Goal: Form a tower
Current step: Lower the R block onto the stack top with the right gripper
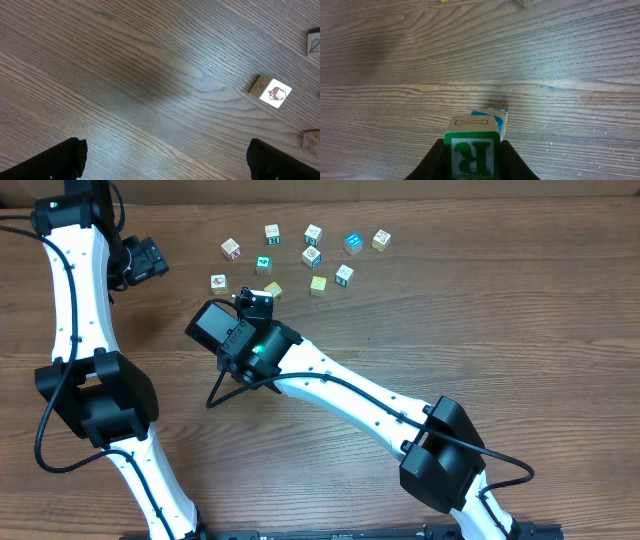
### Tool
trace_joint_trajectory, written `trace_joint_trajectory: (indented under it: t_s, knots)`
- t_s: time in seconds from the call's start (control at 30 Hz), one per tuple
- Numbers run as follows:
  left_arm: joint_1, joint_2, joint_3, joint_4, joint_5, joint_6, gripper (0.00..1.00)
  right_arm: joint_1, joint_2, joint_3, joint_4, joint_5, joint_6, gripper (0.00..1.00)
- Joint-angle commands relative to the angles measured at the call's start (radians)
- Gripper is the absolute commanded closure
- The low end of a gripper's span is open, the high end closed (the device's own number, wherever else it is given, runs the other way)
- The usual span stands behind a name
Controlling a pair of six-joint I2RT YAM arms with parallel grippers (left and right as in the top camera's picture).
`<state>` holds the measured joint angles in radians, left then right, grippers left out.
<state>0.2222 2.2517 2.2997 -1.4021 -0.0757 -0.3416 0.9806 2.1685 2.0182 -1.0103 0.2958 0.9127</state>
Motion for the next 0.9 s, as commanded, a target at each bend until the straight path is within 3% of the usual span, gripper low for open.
trace_joint_trajectory:
  t_s: [0.0, 0.87]
  knots:
    - [-0.013, -0.006, 0.012, 0.0, -0.002, -0.01, 0.0, -0.005, -0.002, -0.003, 0.006, 0.022, 0.0, 0.96]
    - [-0.013, -0.006, 0.012, 0.0, -0.002, -0.01, 0.0, -0.006, 0.003, -0.003, -0.013, 0.021, 0.0, 0.92]
